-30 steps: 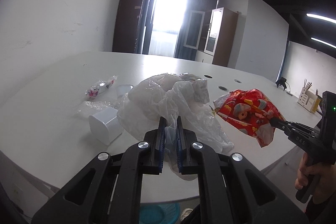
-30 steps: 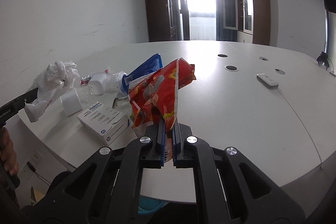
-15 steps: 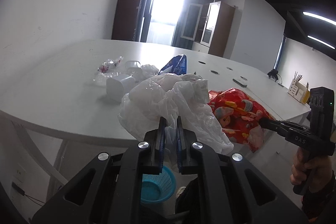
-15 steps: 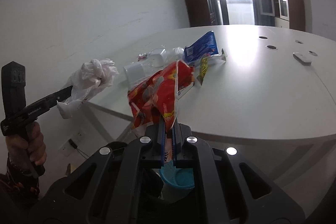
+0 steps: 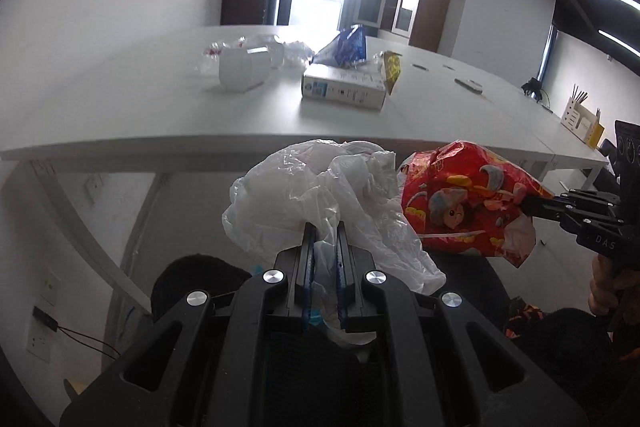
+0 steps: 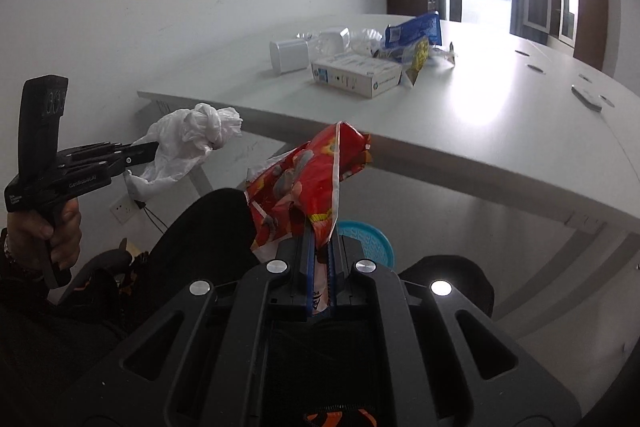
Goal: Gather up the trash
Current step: 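Carry both bags down over the blue wastebasket with both grippers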
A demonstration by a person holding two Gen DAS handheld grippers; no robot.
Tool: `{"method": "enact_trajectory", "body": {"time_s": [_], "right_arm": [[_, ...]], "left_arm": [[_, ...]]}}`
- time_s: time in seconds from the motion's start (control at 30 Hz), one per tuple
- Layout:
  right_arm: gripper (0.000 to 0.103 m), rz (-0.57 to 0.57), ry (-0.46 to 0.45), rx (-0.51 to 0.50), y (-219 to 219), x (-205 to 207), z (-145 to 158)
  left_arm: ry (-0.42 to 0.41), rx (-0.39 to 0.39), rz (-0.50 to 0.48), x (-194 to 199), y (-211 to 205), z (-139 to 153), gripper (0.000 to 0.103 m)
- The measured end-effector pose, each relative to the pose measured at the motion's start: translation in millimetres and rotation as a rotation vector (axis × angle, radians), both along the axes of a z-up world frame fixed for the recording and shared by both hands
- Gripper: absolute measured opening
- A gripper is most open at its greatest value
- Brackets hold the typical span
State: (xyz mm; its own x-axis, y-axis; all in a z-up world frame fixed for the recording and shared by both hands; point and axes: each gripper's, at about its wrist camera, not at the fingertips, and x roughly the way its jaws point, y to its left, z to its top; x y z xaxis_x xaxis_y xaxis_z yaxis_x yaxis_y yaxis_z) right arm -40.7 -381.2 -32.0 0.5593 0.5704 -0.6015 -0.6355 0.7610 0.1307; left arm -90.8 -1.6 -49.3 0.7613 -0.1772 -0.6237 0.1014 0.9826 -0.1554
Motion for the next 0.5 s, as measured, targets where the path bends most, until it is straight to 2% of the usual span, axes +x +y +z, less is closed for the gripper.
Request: {"method": "enact_trajectory", "body": {"time_s": [0.37,0.5], "right_arm": [[0.004,-0.019,0.19,-0.111,40,52,-91],[0.004,-0.045,0.256,-0.132,55,79,-120]], "left_arm": [[0.184,-0.016,0.025,58,-4,-91,0.008],[0.255,-0.049,0.057,86,4,-124,0.008]]}}
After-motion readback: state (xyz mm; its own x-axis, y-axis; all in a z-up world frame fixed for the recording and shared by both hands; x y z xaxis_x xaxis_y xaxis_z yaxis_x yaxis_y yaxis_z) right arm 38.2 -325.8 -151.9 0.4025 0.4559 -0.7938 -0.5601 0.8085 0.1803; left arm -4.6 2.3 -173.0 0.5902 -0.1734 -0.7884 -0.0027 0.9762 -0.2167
